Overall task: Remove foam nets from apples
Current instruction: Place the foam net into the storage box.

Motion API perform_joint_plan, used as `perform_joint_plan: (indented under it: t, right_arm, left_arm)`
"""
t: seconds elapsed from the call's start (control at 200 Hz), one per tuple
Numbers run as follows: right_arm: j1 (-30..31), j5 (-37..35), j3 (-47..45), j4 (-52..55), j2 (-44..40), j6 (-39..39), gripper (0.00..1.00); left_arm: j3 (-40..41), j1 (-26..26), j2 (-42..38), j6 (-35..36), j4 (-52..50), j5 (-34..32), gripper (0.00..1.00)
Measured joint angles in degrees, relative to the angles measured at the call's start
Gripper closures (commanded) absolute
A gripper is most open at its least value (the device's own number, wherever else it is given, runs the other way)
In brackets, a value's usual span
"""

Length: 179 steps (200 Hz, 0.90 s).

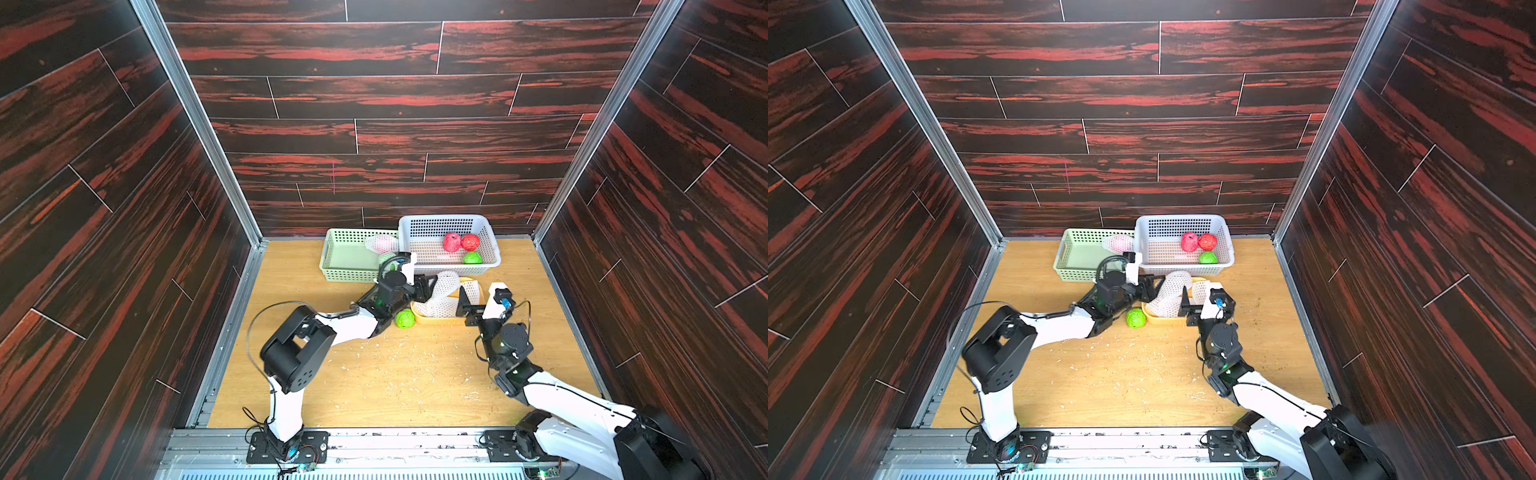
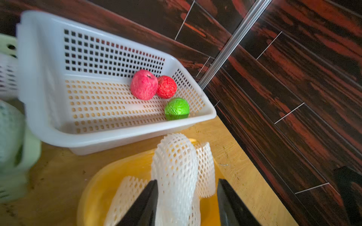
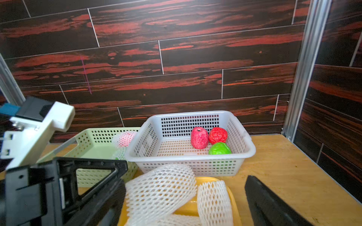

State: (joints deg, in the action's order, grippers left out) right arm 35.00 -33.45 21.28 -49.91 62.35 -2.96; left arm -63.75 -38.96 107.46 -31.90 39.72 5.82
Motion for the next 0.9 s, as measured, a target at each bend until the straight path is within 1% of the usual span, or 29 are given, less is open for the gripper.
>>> perform_joint_plan:
  t: [0.11,0.18,0.22,0.281,0.316,0.391,0.466,0.516,0.566,0.666,0.782,0.897]
  right_arm:
    - [-0.7,4.8,8.7,8.7,3.8,-1.5,0.02]
    - [-2.1,9.0,15.5,15.4,7.1,-3.9,0.09]
    - [-3.7,12.3,19.5,19.2,9.3,-6.0,0.16]
    - [-7.3,18.0,25.2,24.8,12.9,-9.5,0.18]
    - [-9.3,20.7,28.1,27.5,15.4,-11.1,0.22]
    - [-13.0,25.6,34.6,33.8,22.3,-13.3,0.25]
    - [-14.2,28.8,39.6,39.6,28.8,-14.0,0.26]
    - [-14.1,30.3,42.1,43.0,32.4,-14.2,0.26]
    - [-13.8,31.6,44.2,46.2,35.6,-14.1,0.28]
    - [-13.3,32.6,48.2,50.9,40.5,-14.1,0.30]
    - [-12.5,31.9,50.9,54.4,43.4,-14.0,0.31]
    - [-11.1,30.4,51.2,56.0,45.1,-14.0,0.32]
  left_arm:
    - [2.8,1.6,-4.8,2.5,-2.0,-1.0,0.41]
    - [5.1,2.1,-8.1,5.0,-4.1,-2.9,0.41]
    - [6.8,2.1,-10.3,6.6,-5.0,-4.2,0.41]
    - [9.7,1.9,-13.7,9.0,-6.1,-5.9,0.41]
    - [11.2,1.9,-15.7,10.4,-7.1,-6.9,0.41]
    - [13.6,1.8,-19.6,13.6,-10.3,-8.7,0.41]
    - [15.2,1.7,-22.6,15.6,-13.5,-10.2,0.41]
    - [16.5,1.7,-24.4,16.6,-15.3,-11.0,0.41]
    - [18.1,1.7,-26.0,17.4,-16.3,-11.5,0.41]
    - [20.4,1.7,-27.7,18.7,-18.6,-12.2,0.41]
    - [21.0,1.7,-28.0,20.3,-21.4,-12.5,0.41]
    - [21.0,1.7,-28.2,21.9,-22.7,-13.4,0.41]
